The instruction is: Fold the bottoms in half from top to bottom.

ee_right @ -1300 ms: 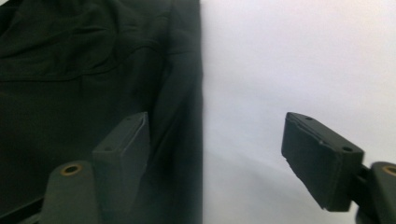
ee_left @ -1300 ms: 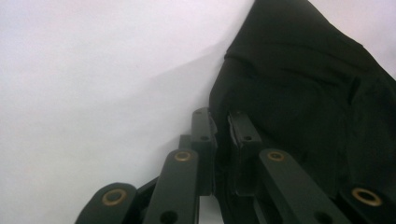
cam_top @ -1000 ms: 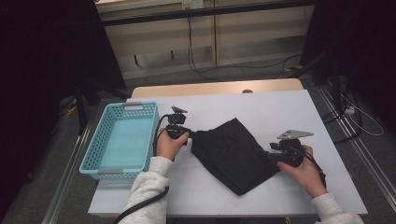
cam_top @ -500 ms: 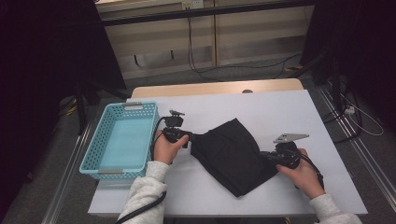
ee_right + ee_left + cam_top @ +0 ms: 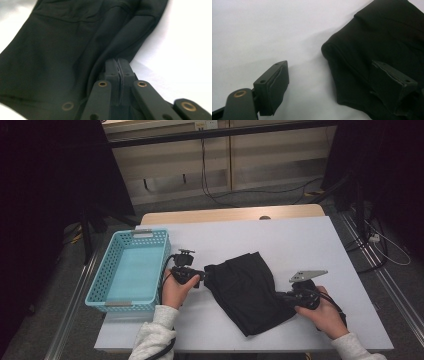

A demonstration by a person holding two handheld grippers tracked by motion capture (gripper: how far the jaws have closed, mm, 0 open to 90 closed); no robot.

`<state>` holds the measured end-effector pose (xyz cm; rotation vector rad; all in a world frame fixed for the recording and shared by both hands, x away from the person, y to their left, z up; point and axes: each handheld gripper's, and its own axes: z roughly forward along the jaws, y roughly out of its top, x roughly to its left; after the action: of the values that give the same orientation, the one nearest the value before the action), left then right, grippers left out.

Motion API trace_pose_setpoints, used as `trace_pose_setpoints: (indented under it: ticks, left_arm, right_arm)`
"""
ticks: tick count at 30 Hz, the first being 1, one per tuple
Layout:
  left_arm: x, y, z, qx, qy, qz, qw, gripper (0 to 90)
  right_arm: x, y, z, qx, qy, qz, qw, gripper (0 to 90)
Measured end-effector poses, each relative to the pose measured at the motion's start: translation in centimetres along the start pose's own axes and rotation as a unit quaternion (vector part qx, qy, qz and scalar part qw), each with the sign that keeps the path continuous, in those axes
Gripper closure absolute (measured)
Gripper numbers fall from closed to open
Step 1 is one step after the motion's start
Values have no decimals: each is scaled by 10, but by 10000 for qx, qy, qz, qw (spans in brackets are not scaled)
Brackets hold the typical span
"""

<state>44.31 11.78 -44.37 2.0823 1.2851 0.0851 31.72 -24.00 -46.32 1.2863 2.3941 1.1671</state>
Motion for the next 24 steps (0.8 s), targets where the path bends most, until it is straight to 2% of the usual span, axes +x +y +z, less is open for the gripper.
trace_pose_setpoints:
  ticks: [1, 4, 5, 6, 8, 10, 14, 15, 16, 17, 20, 21, 23, 24]
  left_arm:
    - [-1, 0, 0, -23, 6, -16, 10000, 168]
    - [-1, -1, 0, -33, 10, 6, 10000, 156]
    - [0, -2, 0, -3, -14, 13, 10000, 155]
    - [0, -2, 0, -20, -8, 9, 10000, 155]
    - [-1, -2, 0, -7, 11, -6, 10000, 154]
    - [-1, -2, 1, 5, 34, -6, 10000, 160]
    - [0, -3, 2, 7, 85, -173, 9998, 236]
    - [0, -3, 2, 2, 76, -146, 9999, 244]
    - [-2, -3, 2, -2, 84, -144, 9999, 275]
    - [-3, -3, 2, 54, -2, -133, 9999, 334]
    - [-8, -4, 3, 80, 67, -92, 9999, 483]
    - [-9, -5, 5, 108, -10, -131, 9999, 570]
    - [-10, -4, 6, 133, -66, -204, 9997, 657]
    - [-10, -4, 7, 200, -159, -268, 9993, 728]
  right_arm:
    - [1, 0, 0, 21, -1, -13, 10000, 871]
    - [1, 0, -4, -25, -249, -67, 9997, 781]
    - [0, 0, -6, -85, -311, -72, 9995, 727]
    - [0, 1, -9, -180, -515, -63, 9985, 663]
    - [-1, 3, -15, -367, -683, -59, 9970, 631]
    - [0, 6, -19, -516, -851, -37, 9950, 544]
    - [1, 7, -17, -567, -837, -52, 9949, 470]
    - [1, 6, -15, -548, -784, -46, 9954, 459]
    - [1, 6, -14, -535, -744, -74, 9958, 443]
    - [2, 6, -13, -528, -767, -103, 9956, 432]
    - [2, 7, -12, -571, -804, -102, 9951, 404]
    - [2, 7, -12, -612, -826, -108, 9946, 391]
    - [2, 9, -12, -671, -869, -89, 9939, 385]
    - [1, 10, -11, -702, -873, -74, 9937, 384]
